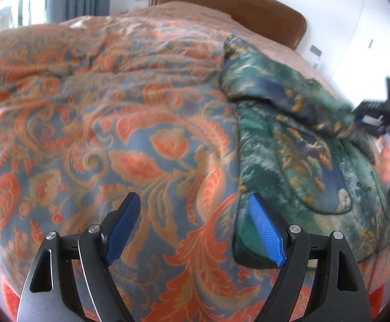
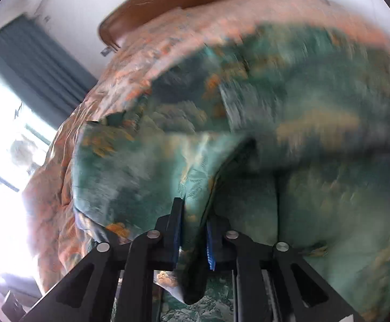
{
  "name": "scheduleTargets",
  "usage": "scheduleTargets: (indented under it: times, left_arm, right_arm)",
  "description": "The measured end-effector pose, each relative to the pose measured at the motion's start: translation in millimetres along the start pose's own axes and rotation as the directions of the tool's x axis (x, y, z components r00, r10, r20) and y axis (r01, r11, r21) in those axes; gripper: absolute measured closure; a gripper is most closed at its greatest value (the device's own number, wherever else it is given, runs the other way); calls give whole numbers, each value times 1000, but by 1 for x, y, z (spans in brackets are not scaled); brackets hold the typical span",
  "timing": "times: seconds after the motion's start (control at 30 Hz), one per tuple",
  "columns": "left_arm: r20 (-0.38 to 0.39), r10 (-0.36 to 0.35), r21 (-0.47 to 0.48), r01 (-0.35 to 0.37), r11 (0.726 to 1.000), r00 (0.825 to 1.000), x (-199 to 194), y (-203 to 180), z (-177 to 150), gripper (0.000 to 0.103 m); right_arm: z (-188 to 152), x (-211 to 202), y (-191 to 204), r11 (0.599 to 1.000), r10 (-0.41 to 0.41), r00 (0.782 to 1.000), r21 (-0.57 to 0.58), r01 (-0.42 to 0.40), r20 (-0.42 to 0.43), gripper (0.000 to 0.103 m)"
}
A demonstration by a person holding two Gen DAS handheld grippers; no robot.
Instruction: Fold large clothes
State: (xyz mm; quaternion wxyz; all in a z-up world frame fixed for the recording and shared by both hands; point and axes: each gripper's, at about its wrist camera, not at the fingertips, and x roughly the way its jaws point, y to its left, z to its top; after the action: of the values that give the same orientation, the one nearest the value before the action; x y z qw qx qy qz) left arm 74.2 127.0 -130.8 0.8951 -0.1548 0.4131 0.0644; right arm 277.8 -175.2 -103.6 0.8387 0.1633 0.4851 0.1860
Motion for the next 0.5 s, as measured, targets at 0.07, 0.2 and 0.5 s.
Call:
scheduleTargets:
  times: [0.07,0.2,0.5]
  left_arm:
    - [-2,1,-3,-1,1000,1000,2,0,0,19]
    - [10,10,16,-10,1000,1000,2,-6,2,19]
    - [-1,33,63,-32,997,999,6,-21,5,19]
  right_arm:
    - [21,-20,4,999,-20,998,-46,23,63,90]
    - [79,-55,-7,992,-81,974,-75,99,211,91]
    - [85,0,-84,976,-203,978,87,198,53,90]
